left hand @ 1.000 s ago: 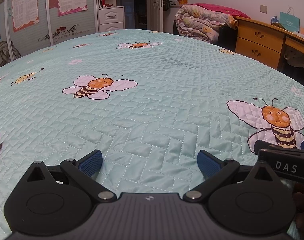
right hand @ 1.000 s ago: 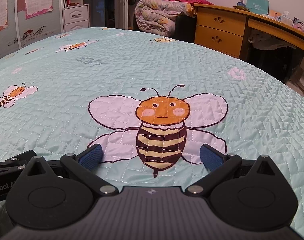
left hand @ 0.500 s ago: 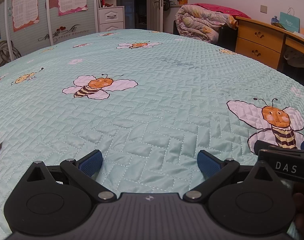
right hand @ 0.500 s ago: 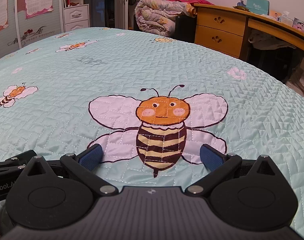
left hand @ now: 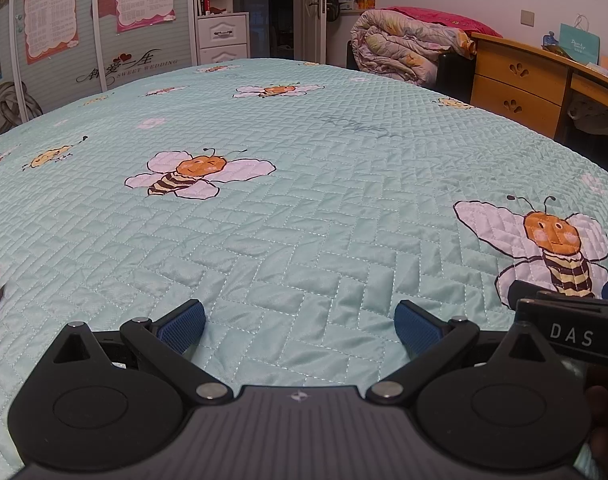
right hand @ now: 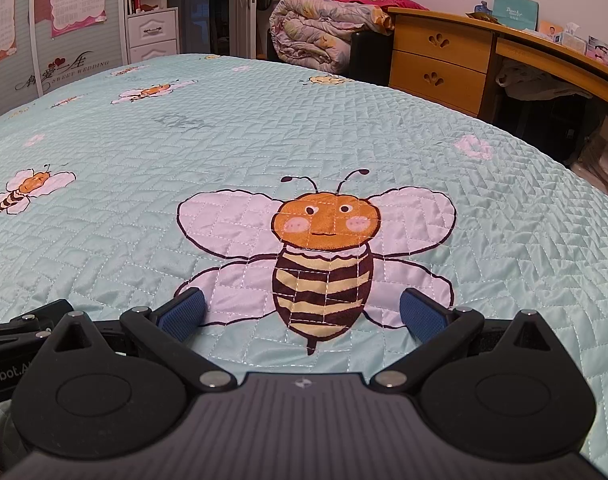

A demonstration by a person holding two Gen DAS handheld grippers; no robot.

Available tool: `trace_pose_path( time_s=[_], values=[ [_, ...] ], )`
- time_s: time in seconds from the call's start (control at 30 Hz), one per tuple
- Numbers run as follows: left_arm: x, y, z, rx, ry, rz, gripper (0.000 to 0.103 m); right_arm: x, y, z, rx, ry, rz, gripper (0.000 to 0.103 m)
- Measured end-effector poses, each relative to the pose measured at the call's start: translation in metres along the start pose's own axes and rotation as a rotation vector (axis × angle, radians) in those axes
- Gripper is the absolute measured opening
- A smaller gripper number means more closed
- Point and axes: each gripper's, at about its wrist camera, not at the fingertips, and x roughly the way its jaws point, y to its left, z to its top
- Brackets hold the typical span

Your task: Fold clothes

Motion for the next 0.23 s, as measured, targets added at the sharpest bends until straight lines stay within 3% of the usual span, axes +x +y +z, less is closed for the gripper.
trace_pose_path(
  time_s=[0.23],
  values=[
    [-0.0006,0.0003,-0.0007,0.000,-0.002,0.002,0.103,-0.0006,0.0017,-0.0002,-0.012,-0.004,-0.010,0.102]
  ],
)
